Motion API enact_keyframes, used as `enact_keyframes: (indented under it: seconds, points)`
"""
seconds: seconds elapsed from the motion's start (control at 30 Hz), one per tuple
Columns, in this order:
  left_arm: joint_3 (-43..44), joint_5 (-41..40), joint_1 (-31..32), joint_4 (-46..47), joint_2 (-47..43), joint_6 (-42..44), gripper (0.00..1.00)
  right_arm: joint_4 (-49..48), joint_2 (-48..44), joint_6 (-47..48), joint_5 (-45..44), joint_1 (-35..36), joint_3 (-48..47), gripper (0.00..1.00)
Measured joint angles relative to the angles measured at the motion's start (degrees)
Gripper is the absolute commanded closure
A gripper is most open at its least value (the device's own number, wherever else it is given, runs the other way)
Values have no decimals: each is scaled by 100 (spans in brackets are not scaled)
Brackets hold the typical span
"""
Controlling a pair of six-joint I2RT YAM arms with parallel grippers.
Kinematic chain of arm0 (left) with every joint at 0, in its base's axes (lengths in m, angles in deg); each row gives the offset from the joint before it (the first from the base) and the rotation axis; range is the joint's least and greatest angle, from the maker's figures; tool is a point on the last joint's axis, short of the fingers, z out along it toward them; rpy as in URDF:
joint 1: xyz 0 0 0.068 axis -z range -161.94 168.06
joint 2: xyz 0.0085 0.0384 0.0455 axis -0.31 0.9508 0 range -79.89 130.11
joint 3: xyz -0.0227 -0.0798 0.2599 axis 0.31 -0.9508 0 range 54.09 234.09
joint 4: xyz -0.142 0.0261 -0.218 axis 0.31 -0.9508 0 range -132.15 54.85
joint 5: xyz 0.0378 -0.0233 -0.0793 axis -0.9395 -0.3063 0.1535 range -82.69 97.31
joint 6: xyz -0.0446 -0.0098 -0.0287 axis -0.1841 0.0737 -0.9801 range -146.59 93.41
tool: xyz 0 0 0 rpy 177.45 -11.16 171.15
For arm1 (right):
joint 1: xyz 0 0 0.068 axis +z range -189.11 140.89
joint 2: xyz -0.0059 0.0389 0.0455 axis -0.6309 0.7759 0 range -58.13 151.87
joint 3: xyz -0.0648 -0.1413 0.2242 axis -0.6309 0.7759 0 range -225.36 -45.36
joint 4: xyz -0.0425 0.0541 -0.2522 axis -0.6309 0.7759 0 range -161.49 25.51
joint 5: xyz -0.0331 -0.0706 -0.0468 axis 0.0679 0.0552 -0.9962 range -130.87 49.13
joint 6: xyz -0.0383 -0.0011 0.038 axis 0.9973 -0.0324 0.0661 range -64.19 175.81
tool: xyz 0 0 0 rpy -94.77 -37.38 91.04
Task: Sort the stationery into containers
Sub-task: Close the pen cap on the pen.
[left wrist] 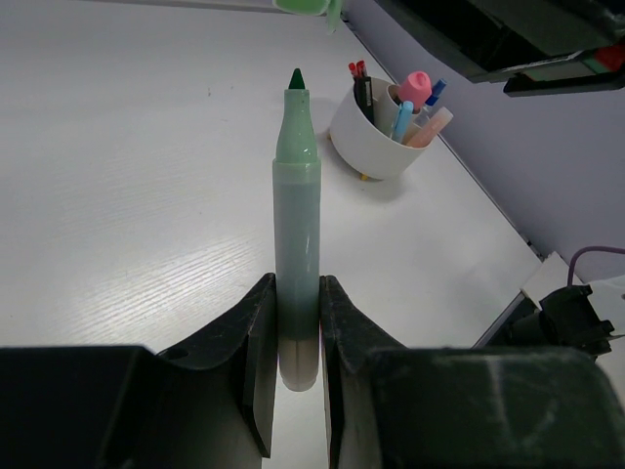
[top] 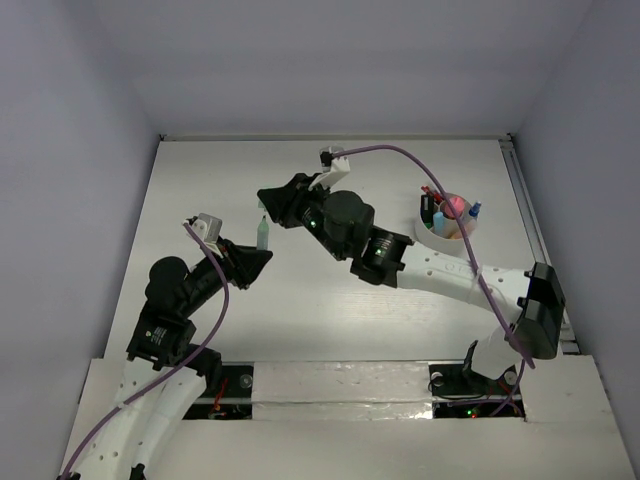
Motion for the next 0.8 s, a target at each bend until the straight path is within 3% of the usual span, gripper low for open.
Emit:
enact_keyframes:
  seconds: [0.8]
  points:
    - [0, -153, 0, -52, -44, -2, 100, 492, 205, 92, -240, 122, -170, 100]
